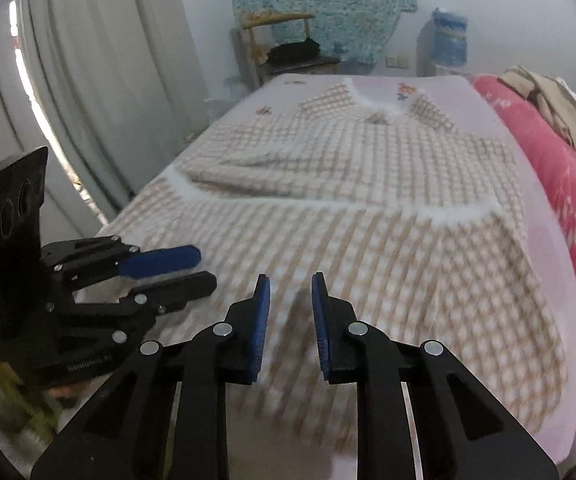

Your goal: Fold large clothes

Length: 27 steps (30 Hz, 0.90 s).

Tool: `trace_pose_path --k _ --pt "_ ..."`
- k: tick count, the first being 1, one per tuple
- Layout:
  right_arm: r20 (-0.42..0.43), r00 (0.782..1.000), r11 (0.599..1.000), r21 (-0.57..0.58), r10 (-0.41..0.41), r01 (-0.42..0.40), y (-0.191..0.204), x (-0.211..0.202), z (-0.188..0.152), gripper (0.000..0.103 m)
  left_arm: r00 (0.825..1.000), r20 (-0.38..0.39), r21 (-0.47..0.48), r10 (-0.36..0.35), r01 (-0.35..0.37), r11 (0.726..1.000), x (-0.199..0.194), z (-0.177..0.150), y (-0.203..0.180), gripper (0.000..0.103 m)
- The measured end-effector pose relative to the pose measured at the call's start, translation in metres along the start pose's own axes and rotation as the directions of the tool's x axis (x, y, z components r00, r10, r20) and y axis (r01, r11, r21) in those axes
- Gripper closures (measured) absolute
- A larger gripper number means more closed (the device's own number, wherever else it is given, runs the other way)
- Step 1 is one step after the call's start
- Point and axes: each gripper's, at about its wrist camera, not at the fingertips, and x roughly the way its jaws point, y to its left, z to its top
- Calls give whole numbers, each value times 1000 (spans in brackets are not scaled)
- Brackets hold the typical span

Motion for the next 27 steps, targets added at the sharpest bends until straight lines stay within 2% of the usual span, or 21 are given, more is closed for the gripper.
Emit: trace_pose_path --k 2,3,7,10,12,15,16,18,19,22,23,25,26,27 --pt "-43 999 1000 28 8 -7 -8 28 -2 84 1000 -28 -27 -1 0 1000 16 2 7 74" --pt "-26 999 999 32 18 -17 -10 30 -2 84 999 -41 -41 -3 2 999 23 2 10 74" --pt "-47 999 1000 14 -1 2 -8 25 6 85 999 -42 -53 -26 24 998 19 6 16 74" --pt "-12 995 996 6 -94 94 -16 0 6 85 999 -28 -61 25 -27 998 2 8 26 74" --pt "-6 990 988 57 -142 142 -39 -12 1 85 997 -33 -114 72 -75 991 -9 2 45 74" --pt "-68 969 961 128 -239 246 -76 -8 -14 85 987 -80 -182 138 -151 972 -5 -11 76 74" --pt "-114 960 951 151 -256 271 -91 5 -22 85 988 -88 -210 127 -143 967 0 -16 87 74" --pt "-98 970 955 179 -224 238 -99 10 -29 85 993 -51 -238 108 -117 964 -1 -16 94 74" --pt "-106 967 955 161 -233 248 -97 7 -26 85 992 -62 -234 110 -122 964 -1 -14 94 74" --pt "-85 959 950 141 -270 280 -90 -15 -22 84 985 -59 -212 164 -172 962 -17 -11 93 74" --pt "-60 966 957 136 -252 258 -85 -27 -21 82 983 -49 -205 177 -183 961 -24 -10 92 74" --pt "8 982 978 87 -190 189 -65 -52 -24 81 986 -4 -189 164 -162 969 -45 -11 82 74" --pt "23 989 988 49 -148 147 -52 -58 -26 81 990 12 -178 139 -135 975 -51 -12 74 76" --pt "23 995 995 9 -98 98 -37 -60 -29 81 997 20 -159 74 -70 985 -56 -13 62 76"
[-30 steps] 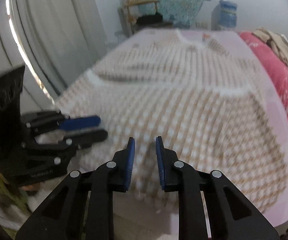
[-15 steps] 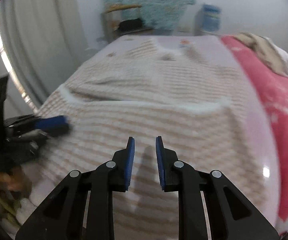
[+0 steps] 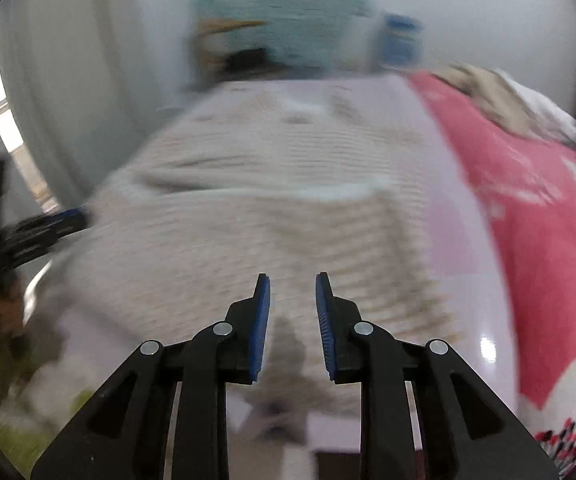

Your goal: Fold large clothes

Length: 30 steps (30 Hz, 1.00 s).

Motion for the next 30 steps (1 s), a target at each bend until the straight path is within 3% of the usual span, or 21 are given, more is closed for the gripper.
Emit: trace_pose_path --k 1,3,4,6,8,11,14,18,20,22,23,24,26,28,30 --pt "-11 999 998 -37 47 -47 15 0 -5 81 998 -16 27 -58 59 998 -2 -5 -14 76" --pt "-46 997 992 -107 68 -73 41 8 -18 81 993 -62 105 -102 108 988 1 -20 -43 76" --pt "-81 996 991 -124 46 -56 51 20 -27 81 991 -92 141 -98 110 984 7 -28 -56 76" --pt "-104 995 991 -136 -8 -6 57 43 -42 80 988 -155 191 -6 36 981 28 -41 -70 74" --pt "-96 995 993 -116 -6 -6 58 39 -43 81 989 -147 197 12 17 980 28 -40 -72 74" --pt "-77 997 996 -83 6 -13 53 17 -35 81 991 -130 168 16 6 986 14 -31 -65 74" --pt "-81 994 995 -80 -71 65 46 21 -40 80 990 -118 151 75 -57 987 10 -34 -49 74" --pt "-109 994 1000 28 8 -5 27 30 -45 79 993 -122 30 2 2 1000 10 -39 -27 74" --pt "-53 997 998 28 -49 51 19 11 -40 79 996 -84 20 31 -30 999 -1 -33 -21 74" --pt "-54 991 992 40 -120 122 6 10 -43 79 995 -71 -15 73 -74 997 -4 -35 -2 74" --pt "-87 988 988 69 -130 136 -4 19 -49 79 991 -108 -58 85 -91 994 5 -39 13 74" --pt "-130 986 987 103 -108 121 -13 34 -56 79 992 -112 -96 50 -61 994 8 -45 23 74" --pt "-135 989 986 146 -64 84 -22 42 -65 79 995 -97 -160 -3 -13 987 7 -45 33 74" --pt "-129 989 987 131 -76 93 -21 30 -58 79 995 -94 -152 26 -40 988 -5 -37 33 74" --pt "-64 989 980 134 -136 144 -28 9 -51 78 997 -34 -141 70 -74 987 -20 -33 34 72"
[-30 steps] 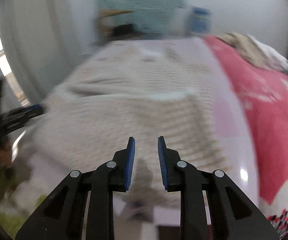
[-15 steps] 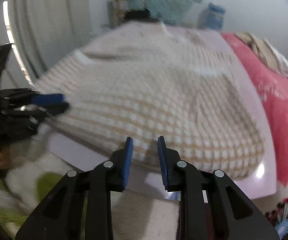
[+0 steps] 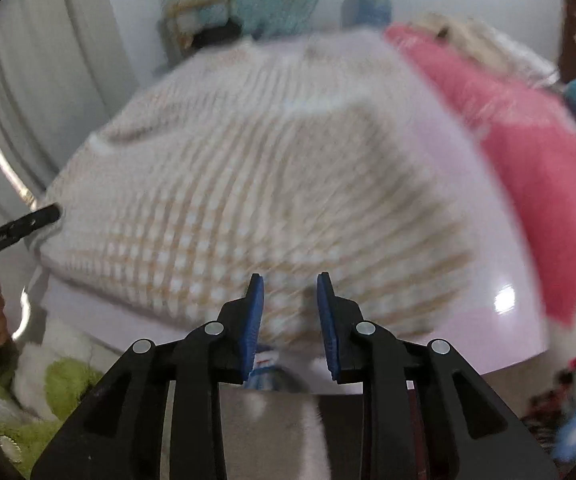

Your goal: Fold large clothes

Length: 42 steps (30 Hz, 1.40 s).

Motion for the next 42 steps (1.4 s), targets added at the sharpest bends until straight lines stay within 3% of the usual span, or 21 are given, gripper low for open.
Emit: trace_pose_path --k 2,3,5,7,12,16,18,22,24,26,30,33,36,40,42 --pt "20 995 995 42 -96 95 -17 1 -1 76 998 0 -12 65 -65 998 2 -1 13 69" --pt "-6 994 992 68 -109 110 -27 11 -4 76 996 -41 -30 85 -86 996 14 -3 22 69" --pt "-63 997 990 128 -52 60 -42 32 -10 76 997 -74 -88 35 -42 995 25 -6 32 69" --pt "-50 997 991 115 -63 68 -38 24 -1 76 997 -65 -89 31 -37 995 16 1 29 69" --pt "67 998 994 111 -19 11 -31 -1 33 57 999 13 -29 36 -35 999 -6 20 19 60" --pt "78 995 994 90 62 -69 -16 18 65 51 999 -1 19 50 -50 999 13 41 -1 56" --pt "82 990 990 78 112 -119 -5 33 77 44 998 -1 41 55 -55 998 26 54 -17 46" --pt "37 989 987 66 141 -143 13 64 90 42 992 -32 104 124 -120 987 58 66 -48 36" --pt "-50 992 989 92 120 -115 16 88 83 41 982 -78 145 175 -162 976 83 65 -58 32" --pt "-41 991 988 95 127 -123 15 92 85 40 969 -131 157 209 -188 970 103 61 -60 27" --pt "-27 991 986 112 127 -124 9 73 93 37 957 -123 154 263 -243 958 107 62 -60 14" --pt "-4 996 988 124 93 -92 3 66 95 30 954 -143 116 264 -248 962 108 63 -55 7" --pt "-77 996 993 117 33 -23 1 94 91 27 951 -150 98 269 -257 961 109 62 -53 5" --pt "-75 997 998 64 -6 10 12 93 95 23 951 -153 94 269 -257 962 109 61 -54 5" --pt "-52 998 996 82 23 -18 13 83 99 23 951 -156 87 267 -256 963 110 62 -53 5"
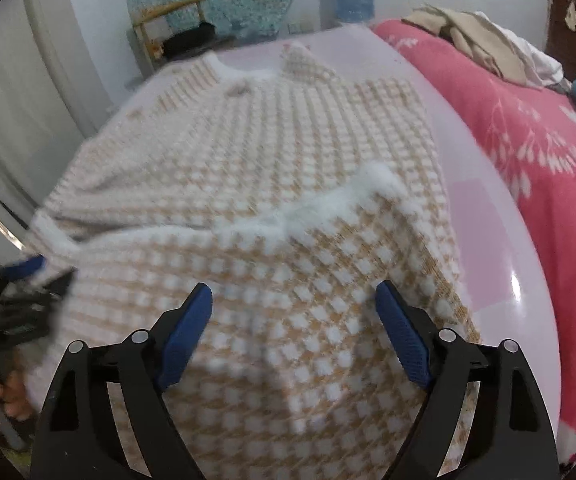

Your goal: Fold large clothes

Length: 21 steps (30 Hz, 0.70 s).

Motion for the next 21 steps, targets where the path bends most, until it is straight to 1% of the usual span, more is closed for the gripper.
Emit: trace_pose_path --k 3,6,9,10,11,14,19,21 --pt "28 999 999 -2 40 -40 5 -13 4 20 1000 3 -4 -3 3 1000 0 0 -1 5" --pt "11 998 998 -12 69 -69 10 -8 5 20 1000 2 -11 -13 13 1000 1 -1 2 5" --pt "-55 997 998 -9 61 -62 14 15 3 19 1000 4 -12 -11 11 1000 1 -1 3 5" --pt "-64 996 998 -1 64 -64 13 19 3 16 1000 4 -11 -12 12 1000 1 -1 3 5" --pt "-54 996 998 6 67 -66 12 20 2 15 1000 4 -10 -13 13 1000 1 -1 3 5" --pt "-60 997 998 -4 56 -57 14 21 6 15 1000 4 -11 -13 13 1000 1 -1 4 5" --pt "-69 996 998 7 61 -61 17 18 10 14 1000 10 -12 -12 12 1000 -1 -3 4 5" --pt "-49 997 999 5 54 -53 13 14 13 14 1000 9 -12 -12 12 1000 -1 -2 4 5"
